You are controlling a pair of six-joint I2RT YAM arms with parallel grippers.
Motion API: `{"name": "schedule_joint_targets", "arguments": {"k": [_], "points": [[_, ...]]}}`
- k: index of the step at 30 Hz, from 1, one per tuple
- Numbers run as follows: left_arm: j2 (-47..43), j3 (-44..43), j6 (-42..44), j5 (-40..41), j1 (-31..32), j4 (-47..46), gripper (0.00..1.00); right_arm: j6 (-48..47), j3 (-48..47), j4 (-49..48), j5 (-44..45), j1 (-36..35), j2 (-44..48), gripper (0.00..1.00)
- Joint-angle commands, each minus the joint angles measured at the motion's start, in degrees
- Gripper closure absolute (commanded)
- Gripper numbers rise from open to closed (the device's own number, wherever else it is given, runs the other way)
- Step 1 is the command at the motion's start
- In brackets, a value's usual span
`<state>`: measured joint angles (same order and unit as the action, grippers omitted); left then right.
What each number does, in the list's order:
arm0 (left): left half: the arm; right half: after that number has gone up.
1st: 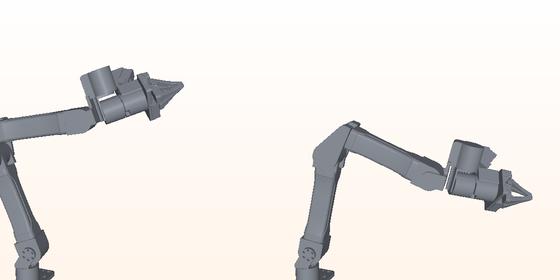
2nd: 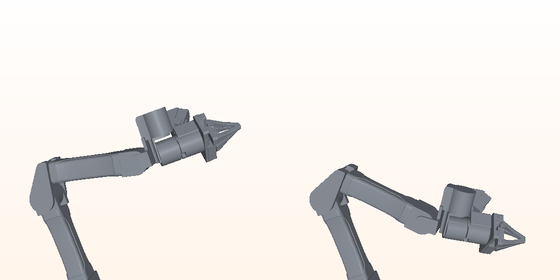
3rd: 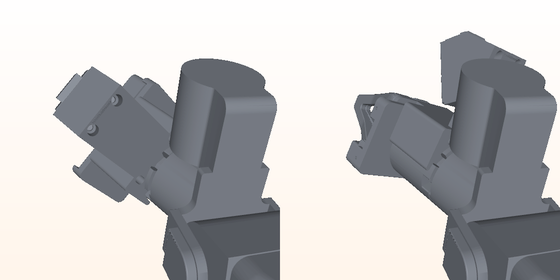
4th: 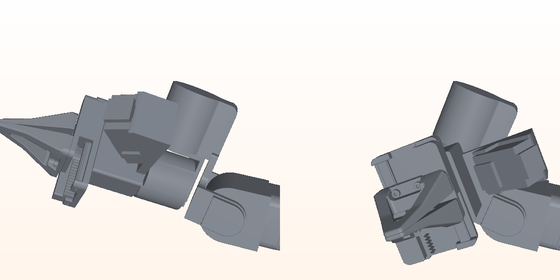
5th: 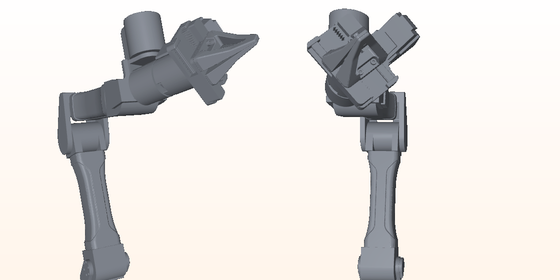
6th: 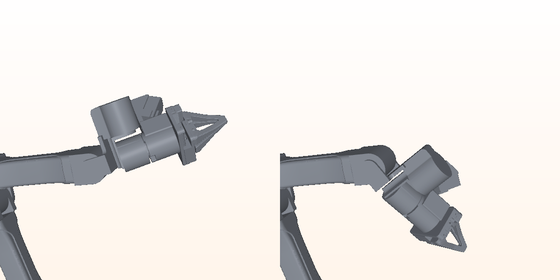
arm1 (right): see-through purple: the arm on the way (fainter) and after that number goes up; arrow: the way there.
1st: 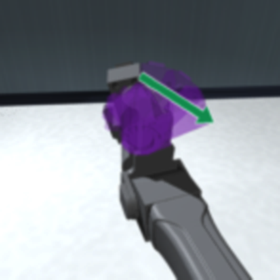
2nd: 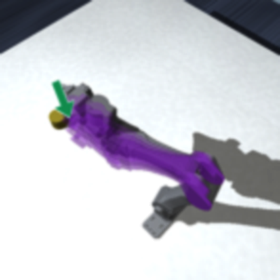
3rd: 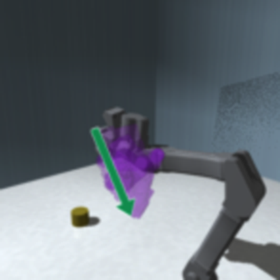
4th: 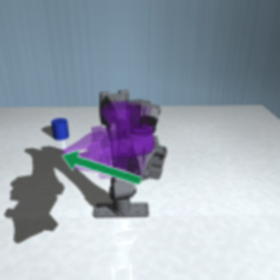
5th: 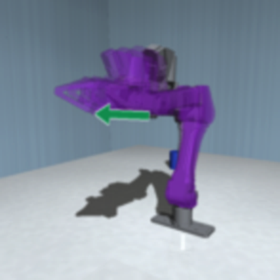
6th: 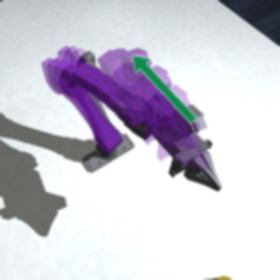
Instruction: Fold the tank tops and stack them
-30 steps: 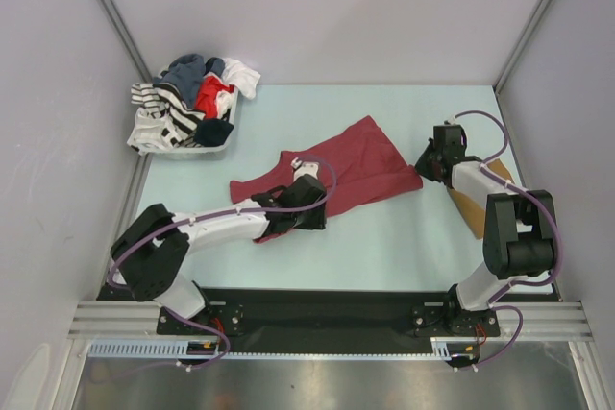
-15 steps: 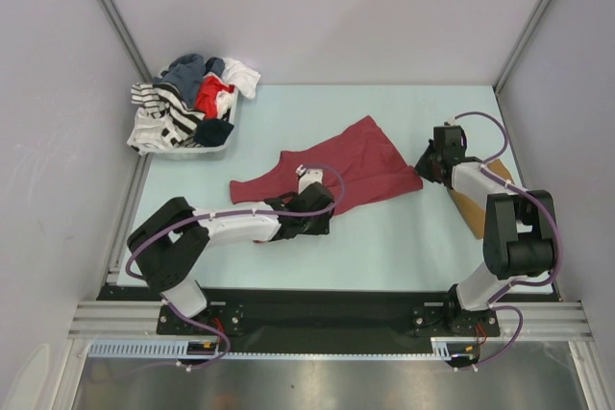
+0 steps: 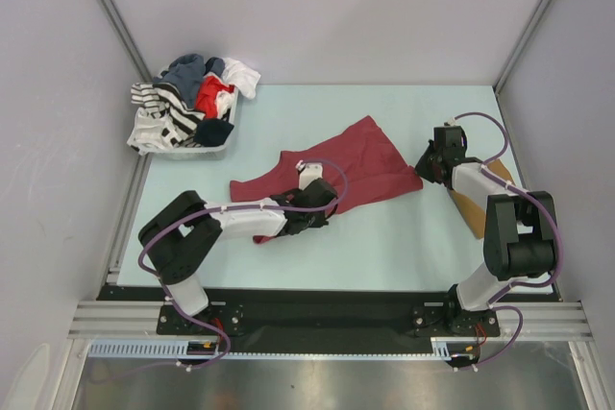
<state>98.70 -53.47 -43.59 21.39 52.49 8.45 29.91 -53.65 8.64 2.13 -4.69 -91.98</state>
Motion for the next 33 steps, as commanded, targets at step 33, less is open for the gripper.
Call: {"name": "schedule_joint_targets", "arguments": {"k": [33], "points": [[-8.61, -0.93, 4.39, -14.98, -0.46, 7.81, 0.96, -0.38, 10.67, -0.73, 2.09, -0.32, 14.29, 1.0]]}}
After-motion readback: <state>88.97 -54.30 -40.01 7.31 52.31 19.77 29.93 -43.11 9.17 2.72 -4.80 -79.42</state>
